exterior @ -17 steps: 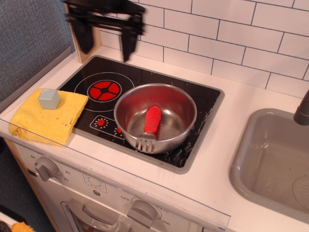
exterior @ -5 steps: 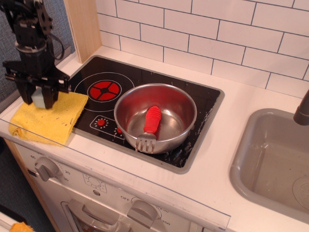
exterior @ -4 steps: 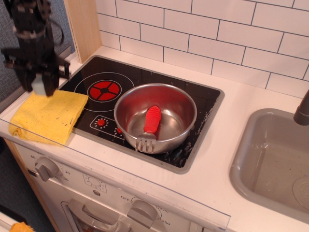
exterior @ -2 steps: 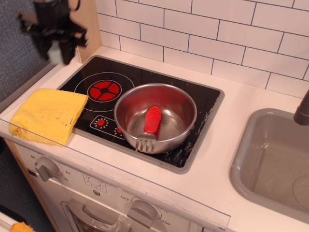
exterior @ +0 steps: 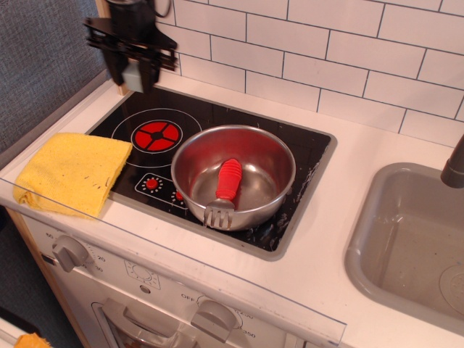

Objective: Place the blue cube on the top left burner.

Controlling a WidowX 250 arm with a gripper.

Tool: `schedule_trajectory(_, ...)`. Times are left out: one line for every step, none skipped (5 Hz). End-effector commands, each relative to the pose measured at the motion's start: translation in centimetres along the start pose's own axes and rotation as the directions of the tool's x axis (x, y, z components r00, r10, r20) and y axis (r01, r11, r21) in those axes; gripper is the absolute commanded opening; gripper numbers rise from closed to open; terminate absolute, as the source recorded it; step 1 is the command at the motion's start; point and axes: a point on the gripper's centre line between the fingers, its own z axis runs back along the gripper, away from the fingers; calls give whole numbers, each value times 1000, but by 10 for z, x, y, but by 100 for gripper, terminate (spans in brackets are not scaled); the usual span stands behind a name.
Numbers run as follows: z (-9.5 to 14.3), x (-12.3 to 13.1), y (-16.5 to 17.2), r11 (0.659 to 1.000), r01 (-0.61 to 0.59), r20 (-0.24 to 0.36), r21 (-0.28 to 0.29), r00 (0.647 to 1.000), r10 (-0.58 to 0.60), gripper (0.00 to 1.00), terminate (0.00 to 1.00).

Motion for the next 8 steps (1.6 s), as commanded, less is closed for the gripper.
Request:
schedule_trajectory(-19,13,-22,999,34,6,-20,999,-34,0,0)
schedule_trajectory(-43,4,-31,999,42,-43,-23,998,-42,100,0)
schedule_trajectory(-43,0,-31,997,79,-57,-15,995,-79,100,0)
schedule_trajectory(-38,-6,-34,998,59,-52,-18,997,-59,100,0)
schedule_trajectory(-21,-5,-36,998,48,-15,-29,999,-48,100,0)
schedule_trajectory(5,5,-35,998,31,44,-47,999,-28,100,0)
schedule_trajectory(35,12,-29,996,13,102,-86,995,-5,100,0)
schedule_trajectory(72,7,-21,995,-5,174,-104,985,23,100,0)
